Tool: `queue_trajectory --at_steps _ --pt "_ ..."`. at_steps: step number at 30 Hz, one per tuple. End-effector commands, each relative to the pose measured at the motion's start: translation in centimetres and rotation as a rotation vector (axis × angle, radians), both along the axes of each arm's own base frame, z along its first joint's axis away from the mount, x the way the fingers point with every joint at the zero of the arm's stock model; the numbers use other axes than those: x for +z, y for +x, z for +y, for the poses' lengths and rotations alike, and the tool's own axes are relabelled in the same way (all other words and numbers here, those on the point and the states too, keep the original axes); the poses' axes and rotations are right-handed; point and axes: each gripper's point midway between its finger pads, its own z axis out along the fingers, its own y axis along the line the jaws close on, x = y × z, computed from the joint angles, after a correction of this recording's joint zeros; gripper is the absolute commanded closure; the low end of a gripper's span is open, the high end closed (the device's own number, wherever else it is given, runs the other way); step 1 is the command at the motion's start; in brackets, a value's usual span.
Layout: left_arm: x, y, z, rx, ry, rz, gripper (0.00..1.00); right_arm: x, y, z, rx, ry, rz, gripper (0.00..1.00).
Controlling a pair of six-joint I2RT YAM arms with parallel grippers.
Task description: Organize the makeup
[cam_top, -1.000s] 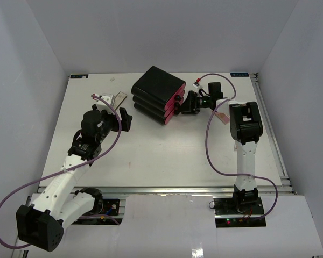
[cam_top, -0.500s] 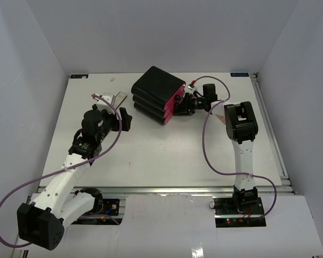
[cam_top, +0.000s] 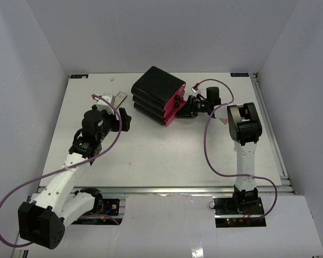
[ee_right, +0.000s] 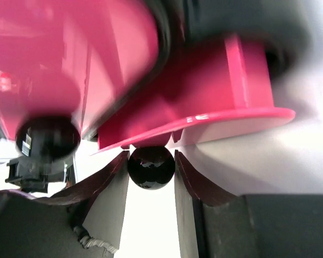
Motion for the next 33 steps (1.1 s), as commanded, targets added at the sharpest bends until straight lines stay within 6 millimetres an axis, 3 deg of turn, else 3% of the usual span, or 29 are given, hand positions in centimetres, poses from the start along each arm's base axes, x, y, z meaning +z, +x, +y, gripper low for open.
queue_trajectory --at_steps 1,3,6,18,20,22,23,27,33 --pt "0.6 0.1 0.2 0.000 -0.006 -0.023 0.02 0.2 -1.8 -4.1 -0.040 -0.034 -0.014 0.74" --pt "0.7 0.0 0.1 -0.007 -0.009 -0.025 0.02 -0.7 -3.5 -5.2 -0.039 -0.062 0.019 0.73" --pt "0.7 0.0 0.0 -0.012 -0.011 -0.023 0.02 -0.7 -4.2 -6.3 -0.039 -0.087 0.003 0.70" --pt "-0.3 0.3 0.2 -0.003 0.006 0.004 0.02 -0.6 -4.1 -6.8 -0.035 -0.117 -0.012 0.61" --pt "-0.4 0.4 0.2 -0.002 0.007 0.007 0.02 -0.4 -4.2 -7.0 -0.032 -0.122 -0.030 0.51" --pt "-0.6 0.5 0.3 -0.002 0.009 0.013 0.02 -0.1 -4.4 -7.1 -0.025 -0.126 -0.047 0.31" --pt "-0.8 0.6 0.3 -0.001 0.010 0.018 0.02 0.0 -4.5 -7.2 -0.021 -0.130 -0.045 0.28" --pt "-1.8 1.2 0.7 0.004 0.012 0.053 0.02 2.3 -5.2 -7.7 0.004 -0.153 -0.112 0.15" --pt "-5.0 4.4 1.8 0.015 -0.060 0.226 0.02 7.2 -7.3 -9.1 0.065 -0.196 -0.254 0.11"
